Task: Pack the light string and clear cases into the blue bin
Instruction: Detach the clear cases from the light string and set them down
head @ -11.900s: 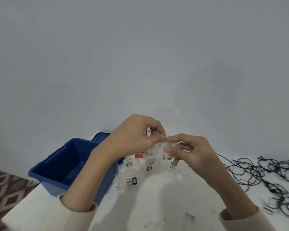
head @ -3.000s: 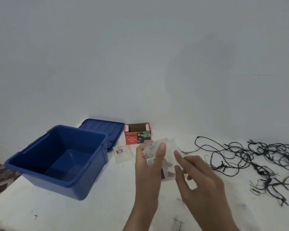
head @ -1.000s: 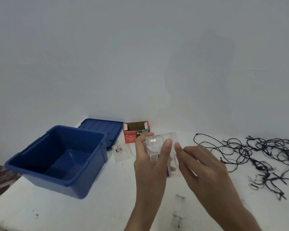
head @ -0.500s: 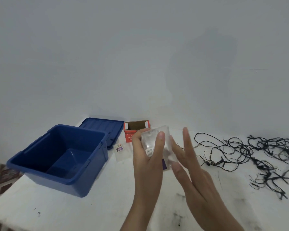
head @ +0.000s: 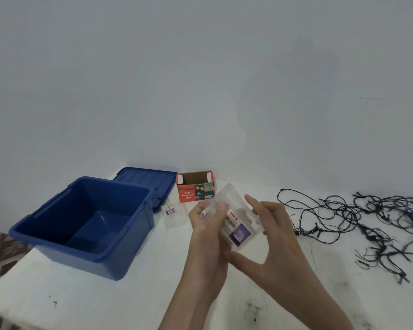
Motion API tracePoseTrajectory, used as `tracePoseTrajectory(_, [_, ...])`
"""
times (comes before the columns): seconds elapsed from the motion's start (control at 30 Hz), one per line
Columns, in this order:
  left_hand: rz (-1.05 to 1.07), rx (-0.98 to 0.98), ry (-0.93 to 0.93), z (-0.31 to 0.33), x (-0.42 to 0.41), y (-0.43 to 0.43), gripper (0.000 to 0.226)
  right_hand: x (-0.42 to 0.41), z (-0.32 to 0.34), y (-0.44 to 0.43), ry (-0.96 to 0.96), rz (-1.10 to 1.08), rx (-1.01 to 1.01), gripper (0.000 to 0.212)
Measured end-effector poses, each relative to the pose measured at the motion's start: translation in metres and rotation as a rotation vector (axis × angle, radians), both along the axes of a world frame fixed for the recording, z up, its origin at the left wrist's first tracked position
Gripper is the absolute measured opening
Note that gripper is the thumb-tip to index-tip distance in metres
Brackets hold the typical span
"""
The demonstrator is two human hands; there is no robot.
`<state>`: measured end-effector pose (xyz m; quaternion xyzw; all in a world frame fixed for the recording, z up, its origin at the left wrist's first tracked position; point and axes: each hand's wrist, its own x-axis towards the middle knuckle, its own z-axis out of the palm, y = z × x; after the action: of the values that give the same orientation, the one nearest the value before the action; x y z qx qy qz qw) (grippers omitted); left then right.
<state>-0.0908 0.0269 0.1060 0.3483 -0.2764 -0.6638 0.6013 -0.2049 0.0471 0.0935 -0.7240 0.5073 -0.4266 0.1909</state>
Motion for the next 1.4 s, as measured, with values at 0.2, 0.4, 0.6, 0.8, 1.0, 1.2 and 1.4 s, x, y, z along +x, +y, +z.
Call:
tracePoseTrajectory(0.2, [0.011,-0.272,-0.475,-0.014,0.022,-0.009,0.05,-0.018,0.006,-0.01,-0.016,0.107,0.014,0.053])
tracePoseTrajectory(0.4, [-0.215,-0.46,-0.969,-0.005,0.049,-0.009,0.073,-0.043,0.002,-0.026,-0.219,0.382,0.187,0.056])
tracePoseTrajectory(0.6, [-0.154,-0.463,-1.046,-0.003,0.053,-0.014,0.071,-0.042,-0.002,-0.03,-0.161,0.335,0.14,0.074])
tracePoseTrajectory(0.8, [-0.181,-0.444,-1.073,-0.008,0.059,-0.015,0.072,-0.034,-0.007,-0.034,-0.265,0.359,0.197,0.079])
tracePoseTrajectory(1.0, [-0.204,-0.436,-1.189,-0.018,0.068,-0.015,0.071,-0.027,-0.018,-0.046,-0.296,0.433,0.337,0.081])
tracePoseTrajectory(1.2, [-0.26,-0.523,-1.524,-0.033,0.071,-0.016,0.062,-0.002,-0.036,-0.054,-0.2,0.484,0.362,0.08])
tracePoseTrajectory(1.4, [-0.102,-0.264,-1.674,-0.088,0.098,-0.036,0.067,0.01,-0.064,-0.057,0.08,0.361,0.43,0.085])
